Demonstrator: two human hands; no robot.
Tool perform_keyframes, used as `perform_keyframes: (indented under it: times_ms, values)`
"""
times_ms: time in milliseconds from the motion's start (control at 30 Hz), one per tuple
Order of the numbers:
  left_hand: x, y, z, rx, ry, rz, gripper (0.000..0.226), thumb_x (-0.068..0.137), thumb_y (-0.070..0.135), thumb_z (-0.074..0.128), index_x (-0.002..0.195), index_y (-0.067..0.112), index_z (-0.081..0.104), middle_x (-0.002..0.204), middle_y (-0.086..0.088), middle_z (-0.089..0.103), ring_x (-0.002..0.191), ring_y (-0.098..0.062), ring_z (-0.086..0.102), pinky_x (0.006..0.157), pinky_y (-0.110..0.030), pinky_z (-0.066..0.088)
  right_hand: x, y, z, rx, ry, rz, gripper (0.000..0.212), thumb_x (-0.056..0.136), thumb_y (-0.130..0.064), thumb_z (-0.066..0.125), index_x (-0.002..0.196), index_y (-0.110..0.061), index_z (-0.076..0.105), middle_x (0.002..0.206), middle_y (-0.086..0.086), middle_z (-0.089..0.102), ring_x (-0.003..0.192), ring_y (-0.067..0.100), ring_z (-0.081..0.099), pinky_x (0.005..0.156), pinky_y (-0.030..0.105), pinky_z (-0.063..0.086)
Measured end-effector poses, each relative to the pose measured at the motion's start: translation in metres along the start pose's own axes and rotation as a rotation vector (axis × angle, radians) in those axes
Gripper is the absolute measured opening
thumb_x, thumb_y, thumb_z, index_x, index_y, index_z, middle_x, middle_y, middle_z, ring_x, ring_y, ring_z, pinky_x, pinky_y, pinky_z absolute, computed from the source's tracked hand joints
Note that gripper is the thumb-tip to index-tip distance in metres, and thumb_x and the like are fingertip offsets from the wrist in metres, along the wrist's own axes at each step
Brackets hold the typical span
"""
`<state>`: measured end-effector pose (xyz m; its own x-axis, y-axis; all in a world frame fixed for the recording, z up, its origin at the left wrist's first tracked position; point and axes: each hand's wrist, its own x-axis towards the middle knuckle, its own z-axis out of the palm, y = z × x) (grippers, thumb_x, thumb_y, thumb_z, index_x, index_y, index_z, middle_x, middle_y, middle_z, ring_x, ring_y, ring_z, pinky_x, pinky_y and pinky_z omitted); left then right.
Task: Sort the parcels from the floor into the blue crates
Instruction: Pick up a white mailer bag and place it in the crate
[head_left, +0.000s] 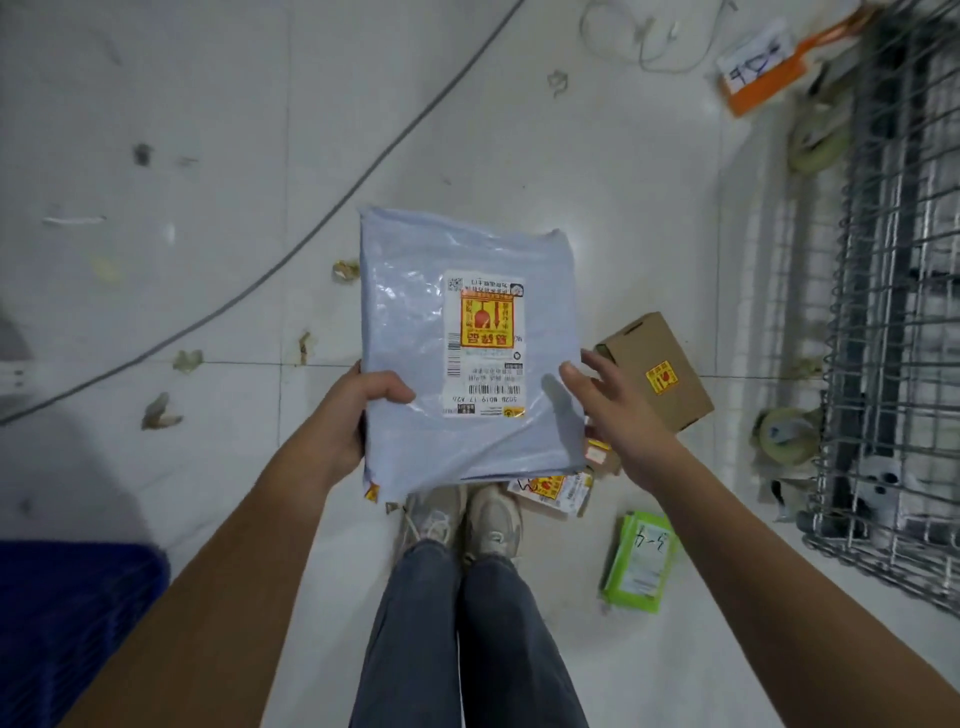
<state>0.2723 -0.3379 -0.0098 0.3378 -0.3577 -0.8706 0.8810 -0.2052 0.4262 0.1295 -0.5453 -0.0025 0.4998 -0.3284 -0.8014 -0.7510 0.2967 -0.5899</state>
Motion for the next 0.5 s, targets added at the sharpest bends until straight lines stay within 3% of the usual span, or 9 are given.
perform_keyframes:
  times_ms: [67, 200, 333, 433, 500]
  values:
    - [-0.024, 0.008, -0.008, -0.025, -0.033, 0.052, 0.042, 0.054, 0.003, 0.055, 0.093, 0.012, 0.066, 0.078, 0.0, 0.075, 0.065, -0.017, 0.071, 0.053, -0.022, 0.055, -0.01, -0.019, 0.006, -0.005, -0.069, -0.067, 0.075, 0.068, -0.066, 0.06, 0.129, -0.024, 0.051, 0.108, -0.011, 0.068, 0.089, 0.007, 0.07, 0.066, 0.022, 0.056]
    - [-0.07, 0.012, -0.026, -0.042, -0.063, 0.146, 0.046, 0.059, 0.007, 0.062, 0.105, 0.014, 0.065, 0.097, -0.005, 0.074, 0.086, -0.023, 0.07, 0.074, -0.033, 0.058, -0.033, -0.054, 0.025, 0.082, -0.115, -0.114, 0.054, 0.086, -0.056, 0.055, 0.115, -0.011, 0.061, 0.111, 0.013, 0.069, 0.102, 0.03, 0.067, 0.091, 0.049, 0.052]
    - [-0.099, 0.003, -0.043, -0.165, 0.068, 0.268, 0.057, 0.064, 0.028, 0.082, 0.116, 0.019, 0.06, 0.109, 0.0, 0.072, 0.097, -0.017, 0.07, 0.069, -0.025, 0.058, -0.056, -0.072, 0.054, 0.055, -0.134, -0.131, 0.046, 0.089, -0.048, 0.054, 0.114, -0.009, 0.06, 0.109, 0.018, 0.069, 0.1, 0.036, 0.067, 0.091, 0.059, 0.049]
    - [-0.113, -0.005, -0.061, -0.258, 0.234, 0.312, 0.05, 0.071, 0.053, 0.066, 0.115, 0.029, 0.061, 0.109, 0.006, 0.072, 0.098, -0.013, 0.069, 0.074, -0.03, 0.056, -0.069, -0.075, 0.083, 0.022, -0.143, -0.158, 0.044, 0.091, -0.044, 0.053, 0.113, -0.006, 0.058, 0.111, 0.02, 0.066, 0.102, 0.036, 0.065, 0.091, 0.059, 0.049]
    - [-0.121, -0.015, -0.074, -0.249, 0.287, 0.332, 0.044, 0.079, 0.058, 0.059, 0.116, 0.033, 0.061, 0.11, 0.01, 0.071, 0.1, -0.011, 0.068, 0.08, -0.034, 0.053, -0.075, -0.072, 0.105, 0.013, -0.149, -0.165, 0.041, 0.092, -0.043, 0.052, 0.113, -0.008, 0.059, 0.111, 0.018, 0.067, 0.102, 0.036, 0.066, 0.092, 0.059, 0.048]
